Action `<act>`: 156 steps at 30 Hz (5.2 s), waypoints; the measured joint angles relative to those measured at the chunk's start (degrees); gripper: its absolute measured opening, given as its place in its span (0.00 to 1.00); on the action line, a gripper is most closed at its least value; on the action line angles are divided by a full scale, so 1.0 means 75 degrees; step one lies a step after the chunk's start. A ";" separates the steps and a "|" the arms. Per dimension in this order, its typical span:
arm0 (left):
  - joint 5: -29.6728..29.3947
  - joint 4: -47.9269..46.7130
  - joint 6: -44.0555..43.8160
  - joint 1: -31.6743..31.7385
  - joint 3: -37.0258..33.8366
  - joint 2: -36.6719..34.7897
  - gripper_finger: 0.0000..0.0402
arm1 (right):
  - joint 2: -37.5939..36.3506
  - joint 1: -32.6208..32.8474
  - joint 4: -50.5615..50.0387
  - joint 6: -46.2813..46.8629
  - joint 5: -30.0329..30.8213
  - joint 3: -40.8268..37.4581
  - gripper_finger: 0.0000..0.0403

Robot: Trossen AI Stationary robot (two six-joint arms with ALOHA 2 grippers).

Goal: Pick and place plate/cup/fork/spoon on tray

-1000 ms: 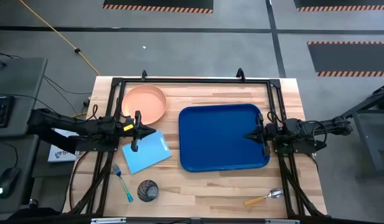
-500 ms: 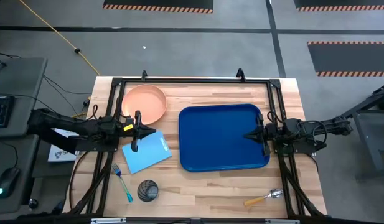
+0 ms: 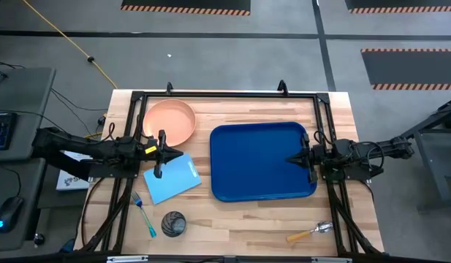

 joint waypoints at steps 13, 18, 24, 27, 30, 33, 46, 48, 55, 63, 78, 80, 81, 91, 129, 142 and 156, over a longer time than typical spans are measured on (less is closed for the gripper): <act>0.0000 -0.0001 0.0000 0.0000 -0.0001 0.0000 0.00 | 0.0001 0.0003 0.0000 0.0001 0.0000 0.0003 0.00; 0.0000 0.0000 0.0000 -0.0002 0.0001 0.0000 0.00 | 0.0000 0.0000 0.0000 0.0001 0.0000 0.0003 0.00; 0.0000 0.0002 0.0000 0.0000 -0.0001 0.0000 0.00 | 0.0001 0.0000 0.0000 0.0001 0.0000 0.0003 0.00; 0.0000 0.0001 0.0000 -0.0001 0.0000 0.0000 0.00 | 0.0003 0.0000 0.0000 0.0001 0.0000 0.0003 0.00; 0.0000 -0.0001 0.0000 -0.0001 0.0000 0.0000 0.00 | 0.0001 0.0000 0.0000 0.0000 0.0000 0.0003 0.00; 0.0000 0.0001 0.0000 -0.0003 -0.0001 0.0000 0.00 | 0.0003 0.0001 0.0000 0.0000 0.0000 0.0000 0.00; 0.0000 -0.0001 0.0000 0.0000 0.0000 0.0000 0.00 | 0.0003 0.0000 0.0000 -0.0002 0.0000 0.0003 0.00; 0.0000 0.0002 0.0000 -0.0001 -0.0001 0.0000 0.00 | 0.0003 0.0000 0.0000 0.0001 0.0000 0.0003 0.00; 0.0000 0.0000 0.0000 -0.0002 0.0002 0.0000 0.00 | 0.0003 0.0003 0.0000 -0.0002 0.0000 0.0000 0.00; 0.0000 0.0000 0.0000 -0.0003 -0.0001 0.0000 0.00 | 0.0003 0.0003 0.0000 0.0001 0.0000 0.0000 0.00; 0.0000 -0.0001 0.0000 0.0000 -0.0001 0.0000 0.00 | 0.0148 0.0003 0.4575 -0.0747 -0.0062 0.0000 0.00; 0.0000 0.0001 0.0000 -0.0003 0.0000 0.0000 0.00 | 0.0455 0.0003 0.5442 -0.1023 -0.0273 0.0002 0.00; 0.0000 0.0002 0.0000 0.0000 -0.0001 0.0000 0.00 | 0.0662 0.0001 0.5753 -0.1066 -0.0253 0.0007 0.00; 0.0000 0.0002 0.0000 -0.0001 -0.0001 0.0000 0.00 | 0.3902 0.0000 0.5812 -0.2584 0.1671 0.1538 0.00; 0.0000 0.0002 0.0000 -0.0003 0.0001 0.0000 0.00 | 1.1070 0.5793 -0.8126 0.9187 -0.0498 0.8467 0.49; 0.0000 0.0002 0.0000 -0.0003 0.0002 0.0000 0.00 | 1.2795 0.6608 -0.5693 0.9815 -0.0933 0.7764 0.49; 0.0000 0.0002 0.0000 0.0000 0.0001 0.0000 0.00 | 1.3779 0.6626 -0.5752 0.9478 -0.1266 0.7807 0.47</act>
